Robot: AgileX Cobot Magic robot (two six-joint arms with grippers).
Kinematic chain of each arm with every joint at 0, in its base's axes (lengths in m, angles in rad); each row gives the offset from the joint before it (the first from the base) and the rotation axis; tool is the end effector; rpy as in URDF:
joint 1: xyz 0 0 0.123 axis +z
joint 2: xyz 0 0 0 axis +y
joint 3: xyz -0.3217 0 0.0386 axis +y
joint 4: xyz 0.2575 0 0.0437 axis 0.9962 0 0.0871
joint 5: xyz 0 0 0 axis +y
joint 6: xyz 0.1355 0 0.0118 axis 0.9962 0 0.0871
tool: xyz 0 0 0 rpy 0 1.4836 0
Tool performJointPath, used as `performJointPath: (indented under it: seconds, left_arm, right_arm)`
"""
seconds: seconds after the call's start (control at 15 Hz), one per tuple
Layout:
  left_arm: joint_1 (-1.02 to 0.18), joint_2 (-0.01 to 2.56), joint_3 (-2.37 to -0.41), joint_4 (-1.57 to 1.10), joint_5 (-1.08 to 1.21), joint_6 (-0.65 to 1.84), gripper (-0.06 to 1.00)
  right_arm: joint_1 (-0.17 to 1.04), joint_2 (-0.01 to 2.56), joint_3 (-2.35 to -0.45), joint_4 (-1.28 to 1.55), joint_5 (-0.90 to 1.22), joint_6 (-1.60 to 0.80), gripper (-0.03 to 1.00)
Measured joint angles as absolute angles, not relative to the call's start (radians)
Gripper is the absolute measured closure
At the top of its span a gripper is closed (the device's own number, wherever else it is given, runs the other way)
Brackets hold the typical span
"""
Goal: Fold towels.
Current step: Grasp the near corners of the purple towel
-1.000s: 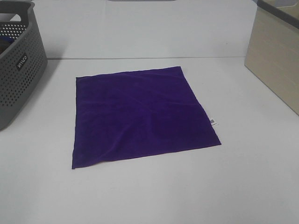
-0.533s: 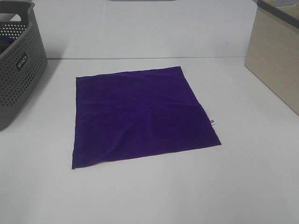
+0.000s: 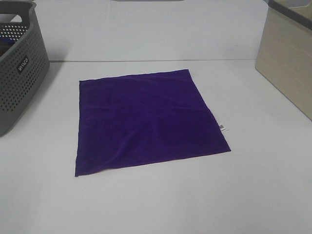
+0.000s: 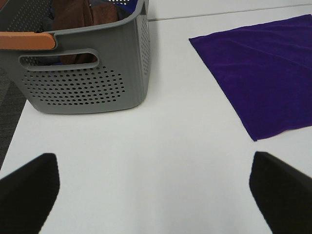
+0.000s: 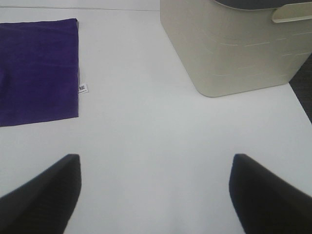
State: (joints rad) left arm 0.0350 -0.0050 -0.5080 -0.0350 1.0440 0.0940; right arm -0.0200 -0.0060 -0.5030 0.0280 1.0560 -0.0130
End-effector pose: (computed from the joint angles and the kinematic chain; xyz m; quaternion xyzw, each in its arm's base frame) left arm 0.0039 -0.0040 0.2661 0.0256 0.8449 0.0170 0.5341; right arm 0.0035 0.0032 0.2629 0.0024 0.8496 0.0053 0.5275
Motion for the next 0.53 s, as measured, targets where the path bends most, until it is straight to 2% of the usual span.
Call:
performJointPath:
  seconds: [0.53]
  left_arm:
    - [0.035, -0.005, -0.508, -0.035, 1.044, 0.094, -0.04]
  right_arm:
    - [-0.020, -0.006, -0.503, 0.028, 1.056, -0.013, 0.15]
